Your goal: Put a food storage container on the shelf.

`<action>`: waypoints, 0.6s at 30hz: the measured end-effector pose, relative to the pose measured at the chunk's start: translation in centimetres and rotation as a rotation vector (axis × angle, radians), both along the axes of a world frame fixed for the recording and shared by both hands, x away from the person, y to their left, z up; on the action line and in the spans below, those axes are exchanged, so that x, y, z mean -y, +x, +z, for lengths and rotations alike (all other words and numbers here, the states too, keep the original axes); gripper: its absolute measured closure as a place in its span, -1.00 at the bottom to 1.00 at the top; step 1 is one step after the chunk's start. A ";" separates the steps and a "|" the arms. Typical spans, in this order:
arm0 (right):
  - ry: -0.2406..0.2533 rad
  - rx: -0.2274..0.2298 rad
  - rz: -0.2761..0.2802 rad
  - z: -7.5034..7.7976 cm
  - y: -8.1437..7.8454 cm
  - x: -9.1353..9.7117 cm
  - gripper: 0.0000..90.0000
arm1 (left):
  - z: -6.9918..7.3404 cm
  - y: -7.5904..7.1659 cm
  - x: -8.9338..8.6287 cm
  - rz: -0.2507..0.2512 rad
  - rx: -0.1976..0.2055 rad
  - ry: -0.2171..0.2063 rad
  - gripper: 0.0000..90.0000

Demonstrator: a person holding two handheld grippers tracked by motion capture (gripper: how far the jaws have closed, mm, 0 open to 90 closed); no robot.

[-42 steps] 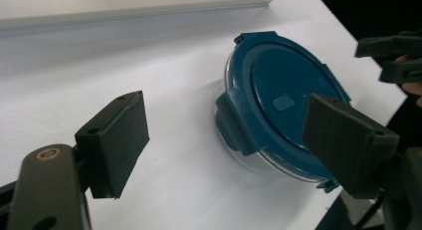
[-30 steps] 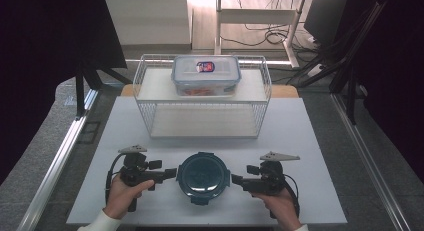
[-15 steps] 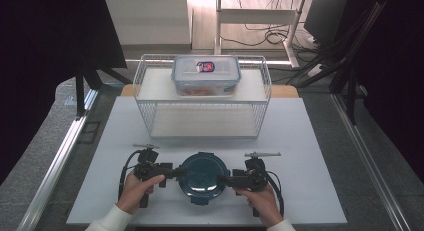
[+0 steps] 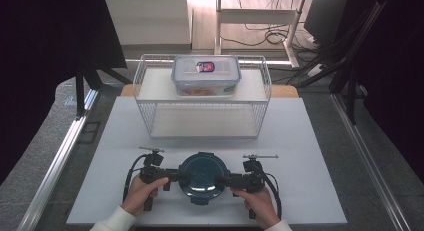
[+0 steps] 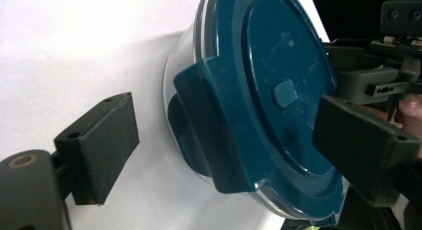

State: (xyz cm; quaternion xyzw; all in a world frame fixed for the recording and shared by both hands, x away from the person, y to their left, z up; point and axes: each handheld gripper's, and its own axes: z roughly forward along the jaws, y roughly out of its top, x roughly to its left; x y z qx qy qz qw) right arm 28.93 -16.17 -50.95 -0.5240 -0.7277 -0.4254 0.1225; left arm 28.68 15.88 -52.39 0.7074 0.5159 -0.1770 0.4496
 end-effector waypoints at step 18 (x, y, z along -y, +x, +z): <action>0.081 -0.088 -0.019 -0.1 -0.2 0.0 -0.33 | -0.2 -0.5 -0.4 -0.012 -0.063 -0.089 -0.25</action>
